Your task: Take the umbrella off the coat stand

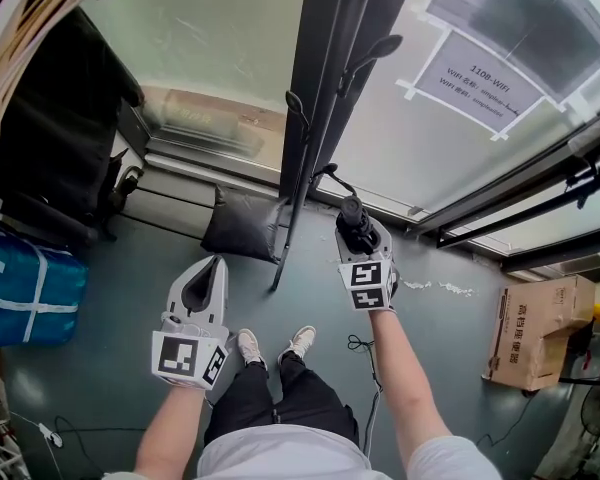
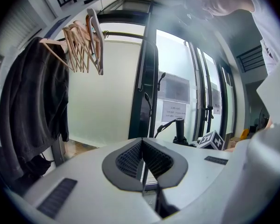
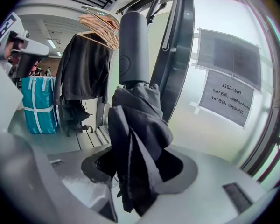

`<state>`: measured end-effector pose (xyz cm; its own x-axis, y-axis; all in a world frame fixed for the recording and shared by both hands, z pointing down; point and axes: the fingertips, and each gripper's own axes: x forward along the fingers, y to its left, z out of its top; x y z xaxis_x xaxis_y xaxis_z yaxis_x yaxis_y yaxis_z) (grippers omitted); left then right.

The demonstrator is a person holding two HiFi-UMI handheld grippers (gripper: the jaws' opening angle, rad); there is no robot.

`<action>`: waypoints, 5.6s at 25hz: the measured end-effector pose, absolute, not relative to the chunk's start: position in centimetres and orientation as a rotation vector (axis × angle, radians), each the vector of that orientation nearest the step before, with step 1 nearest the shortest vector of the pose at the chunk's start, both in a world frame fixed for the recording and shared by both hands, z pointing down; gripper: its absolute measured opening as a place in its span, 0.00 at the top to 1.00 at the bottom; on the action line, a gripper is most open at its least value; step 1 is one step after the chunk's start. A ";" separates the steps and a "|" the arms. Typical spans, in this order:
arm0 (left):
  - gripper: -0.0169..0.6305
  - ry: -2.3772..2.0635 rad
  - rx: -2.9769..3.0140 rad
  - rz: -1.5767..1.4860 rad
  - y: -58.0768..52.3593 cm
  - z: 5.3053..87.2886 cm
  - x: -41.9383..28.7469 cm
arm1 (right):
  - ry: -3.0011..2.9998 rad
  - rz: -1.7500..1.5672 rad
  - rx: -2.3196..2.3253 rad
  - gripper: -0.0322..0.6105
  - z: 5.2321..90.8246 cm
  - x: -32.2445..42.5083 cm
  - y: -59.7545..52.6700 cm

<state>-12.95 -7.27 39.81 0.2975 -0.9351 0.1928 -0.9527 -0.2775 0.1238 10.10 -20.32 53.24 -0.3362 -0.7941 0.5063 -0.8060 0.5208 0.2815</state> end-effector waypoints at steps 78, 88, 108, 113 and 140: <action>0.94 -1.836 2.473 -0.009 -10.9 30.2 -12.4 | -2.462 -0.002 1.463 0.58 32.0 13.8 -19.2; 0.94 -1.851 2.474 0.004 -10.6 29.7 -13.9 | -2.529 -0.037 1.593 0.58 26.3 16.1 -16.4; 0.94 -1.900 2.409 0.031 -9.5 30.3 -16.3 | -2.417 -0.042 1.756 0.58 25.7 22.2 -9.0; 0.94 -1.932 2.371 0.042 -8.9 30.8 -17.2 | -2.368 -0.025 1.800 0.58 26.1 23.2 -8.0; 0.94 -1.953 2.324 0.082 -6.8 32.1 -18.3 | -2.343 0.034 1.881 0.58 26.2 22.7 -7.1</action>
